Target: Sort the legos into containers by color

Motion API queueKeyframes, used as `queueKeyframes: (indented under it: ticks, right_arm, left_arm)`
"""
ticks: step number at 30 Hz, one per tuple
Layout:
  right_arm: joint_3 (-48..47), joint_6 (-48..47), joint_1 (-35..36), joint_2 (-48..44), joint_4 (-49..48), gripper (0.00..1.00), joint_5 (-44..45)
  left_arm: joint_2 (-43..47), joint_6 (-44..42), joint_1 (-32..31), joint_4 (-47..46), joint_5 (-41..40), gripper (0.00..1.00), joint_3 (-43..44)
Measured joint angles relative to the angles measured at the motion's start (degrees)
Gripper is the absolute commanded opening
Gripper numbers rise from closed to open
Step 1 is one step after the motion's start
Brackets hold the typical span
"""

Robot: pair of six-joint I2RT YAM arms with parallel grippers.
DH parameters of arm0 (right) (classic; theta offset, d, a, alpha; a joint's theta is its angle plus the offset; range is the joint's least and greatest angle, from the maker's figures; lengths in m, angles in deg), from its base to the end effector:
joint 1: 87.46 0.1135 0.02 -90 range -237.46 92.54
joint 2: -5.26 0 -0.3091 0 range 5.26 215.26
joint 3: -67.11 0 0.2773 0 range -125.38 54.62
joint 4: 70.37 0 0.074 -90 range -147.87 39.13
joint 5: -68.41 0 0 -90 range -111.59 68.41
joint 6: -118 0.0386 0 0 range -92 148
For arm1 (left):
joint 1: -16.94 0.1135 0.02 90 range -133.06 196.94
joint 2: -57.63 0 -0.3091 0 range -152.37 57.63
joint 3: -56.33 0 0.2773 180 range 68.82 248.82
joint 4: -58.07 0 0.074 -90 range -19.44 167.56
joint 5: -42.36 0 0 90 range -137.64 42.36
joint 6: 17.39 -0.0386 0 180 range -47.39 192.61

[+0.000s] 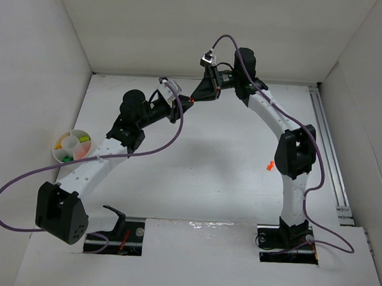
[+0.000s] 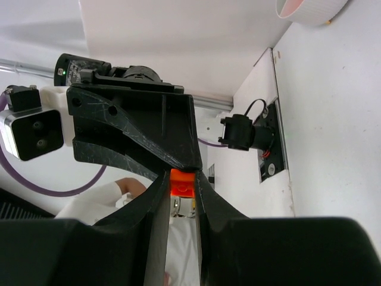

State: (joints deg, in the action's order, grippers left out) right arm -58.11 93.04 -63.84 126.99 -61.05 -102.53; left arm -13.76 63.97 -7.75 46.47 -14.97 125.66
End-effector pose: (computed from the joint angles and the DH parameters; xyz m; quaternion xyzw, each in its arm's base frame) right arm 0.4786 0.2509 0.3851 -0.2072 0.6819 0.7009 0.0281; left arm 0.2671 -0.1457 0.4141 0.3834 0.5322 -0.2822 0.7001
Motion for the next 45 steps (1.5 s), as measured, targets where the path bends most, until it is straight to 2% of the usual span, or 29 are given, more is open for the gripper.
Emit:
queueKeyframes:
  ticks: [2, 3, 5, 6, 11, 18, 25, 30, 33, 38, 45]
  right_arm:
    - [0.1, 0.2, 0.0, 0.0, -0.1, 0.28, 0.1]
    - [0.2, 0.3, 0.0, 0.0, -0.2, 0.36, 0.2]
    - [0.3, 0.3, 0.0, 0.0, -0.3, 0.44, 0.5]
    - [0.3, 0.3, 0.0, 0.0, -0.3, 0.57, 0.8]
    - [0.7, 0.3, -0.2, 0.0, -0.4, 0.66, 1.9]
    - [1.3, 0.2, -3.5, 0.0, -0.5, 0.67, 4.3]
    - [4.7, -2.8, -9.5, 0.0, 0.4, 0.64, 7.5]
    - [3.0, -19.0, -9.7, -0.2, 18.7, 0.63, 19.0]
    - [2.9, -26.2, -8.5, -1.5, 25.8, 0.63, 25.7]
    - [4.8, -32.4, -7.9, -5.2, 31.1, 0.62, 31.4]
    - [6.4, -36.1, -9.4, -8.5, 33.4, 0.62, 34.8]
  left_arm:
    - [0.0, 0.0, 0.0, 0.2, -0.1, 0.07, 0.0]
    - [0.0, -0.1, 0.0, 0.2, -0.2, 0.07, 0.0]
    - [0.0, -0.1, 0.0, 0.3, -0.4, 0.04, 0.0]
    - [0.1, -0.1, 0.0, 0.3, -0.4, 0.04, 0.0]
    - [1.6, -1.1, -0.1, 2.6, -1.2, 0.02, 0.0]
    - [8.5, -4.4, 1.0, 11.6, -3.1, 0.01, -0.2]
    - [13.8, -7.3, 15.0, 29.6, -3.0, 0.0, 0.7]
    - [12.9, -10.6, 20.4, 45.2, -6.1, 0.0, 4.9]
    - [11.1, -12.2, 23.3, 52.1, -8.2, 0.0, 8.5]
    - [6.4, -15.2, 30.7, 62.5, -10.3, 0.0, 13.8]
    - [2.8, -20.1, 39.8, 74.5, -11.6, 0.0, 16.2]
